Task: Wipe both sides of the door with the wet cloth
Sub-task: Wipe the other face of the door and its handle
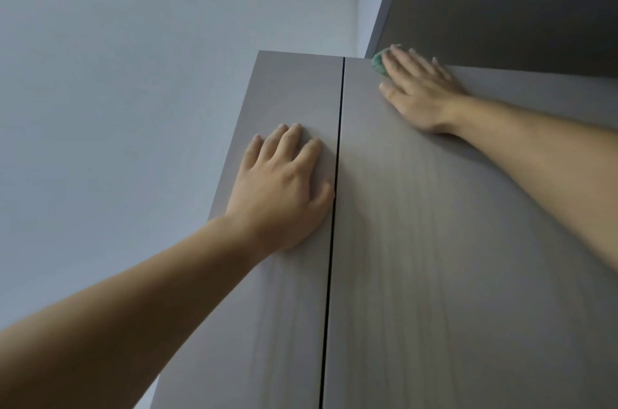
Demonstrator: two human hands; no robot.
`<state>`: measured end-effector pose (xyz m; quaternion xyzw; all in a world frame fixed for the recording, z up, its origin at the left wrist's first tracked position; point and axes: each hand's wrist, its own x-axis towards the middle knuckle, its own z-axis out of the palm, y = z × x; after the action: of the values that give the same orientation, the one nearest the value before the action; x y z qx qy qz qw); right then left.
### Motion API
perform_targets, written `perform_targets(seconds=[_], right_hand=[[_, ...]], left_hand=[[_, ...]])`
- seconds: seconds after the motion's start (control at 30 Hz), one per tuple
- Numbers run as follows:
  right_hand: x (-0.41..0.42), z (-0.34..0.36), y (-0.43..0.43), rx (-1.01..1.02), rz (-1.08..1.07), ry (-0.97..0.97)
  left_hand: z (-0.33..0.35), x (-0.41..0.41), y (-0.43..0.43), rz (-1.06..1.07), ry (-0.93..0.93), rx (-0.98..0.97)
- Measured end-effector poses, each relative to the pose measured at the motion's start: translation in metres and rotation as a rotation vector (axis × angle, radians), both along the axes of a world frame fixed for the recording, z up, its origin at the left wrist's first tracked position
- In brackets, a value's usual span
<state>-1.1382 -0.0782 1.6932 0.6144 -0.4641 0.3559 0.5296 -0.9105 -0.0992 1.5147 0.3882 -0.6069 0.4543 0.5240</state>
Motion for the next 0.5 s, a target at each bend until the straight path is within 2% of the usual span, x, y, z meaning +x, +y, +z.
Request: perform_targets(seconds=[0.07,0.2,0.23,0.37,0.43,0.5], right_hand=[[0.008,-0.011,0.001,0.003,0.015,0.032],[0.004,-0.057,-0.006,0.027,0.028,0.364],[-0.003,-0.050,-0.005,0.020,0.019,0.355],[-0.026,0.001,0.005,0.017,0.005,0.009],[-0.018,-0.014,0.005,0.018,-0.004,0.053],[-0.014,-0.047,-0.001,0.036,0.015,0.235]], left_hand=[[0.000,-0.002,0.001,0.005,-0.002,0.005],[-0.002,-0.019,0.005,0.006,-0.120,-0.025],[-0.002,-0.025,0.007,-0.006,-0.139,-0.017],[0.006,-0.050,0.010,-0.027,-0.134,0.065],[0.007,-0.059,0.010,-0.024,-0.116,0.076],[0.006,-0.065,0.009,-0.021,-0.089,0.071]])
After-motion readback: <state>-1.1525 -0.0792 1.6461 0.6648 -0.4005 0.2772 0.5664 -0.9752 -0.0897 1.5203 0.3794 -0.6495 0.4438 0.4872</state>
